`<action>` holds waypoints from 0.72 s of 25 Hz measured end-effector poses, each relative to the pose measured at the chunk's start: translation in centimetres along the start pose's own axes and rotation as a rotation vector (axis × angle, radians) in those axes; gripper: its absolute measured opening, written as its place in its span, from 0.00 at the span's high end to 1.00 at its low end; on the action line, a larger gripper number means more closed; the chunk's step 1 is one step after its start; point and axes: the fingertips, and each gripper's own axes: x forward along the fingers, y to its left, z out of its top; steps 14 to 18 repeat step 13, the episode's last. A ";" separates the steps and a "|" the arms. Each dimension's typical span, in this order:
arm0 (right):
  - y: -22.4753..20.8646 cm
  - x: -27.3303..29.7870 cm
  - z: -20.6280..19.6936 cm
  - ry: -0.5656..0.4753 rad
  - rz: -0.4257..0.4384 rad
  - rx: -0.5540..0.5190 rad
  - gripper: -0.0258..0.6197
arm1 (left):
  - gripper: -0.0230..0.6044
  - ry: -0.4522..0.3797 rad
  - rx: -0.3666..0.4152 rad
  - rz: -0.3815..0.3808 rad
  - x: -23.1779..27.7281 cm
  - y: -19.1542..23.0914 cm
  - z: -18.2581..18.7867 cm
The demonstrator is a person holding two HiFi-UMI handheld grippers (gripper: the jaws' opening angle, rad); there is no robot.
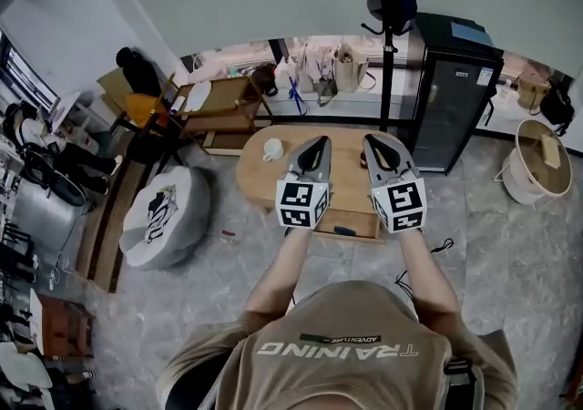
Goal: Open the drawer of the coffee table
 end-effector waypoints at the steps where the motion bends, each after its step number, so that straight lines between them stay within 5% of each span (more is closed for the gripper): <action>1: 0.1 0.2 0.0 -0.002 0.002 0.002 0.95 | 0.95 -0.003 0.008 0.000 0.1 0.0 0.2; 18: 1.1 2.0 1.3 -0.022 0.013 -0.013 0.95 | 0.95 -0.020 0.027 0.019 -0.2 2.2 1.0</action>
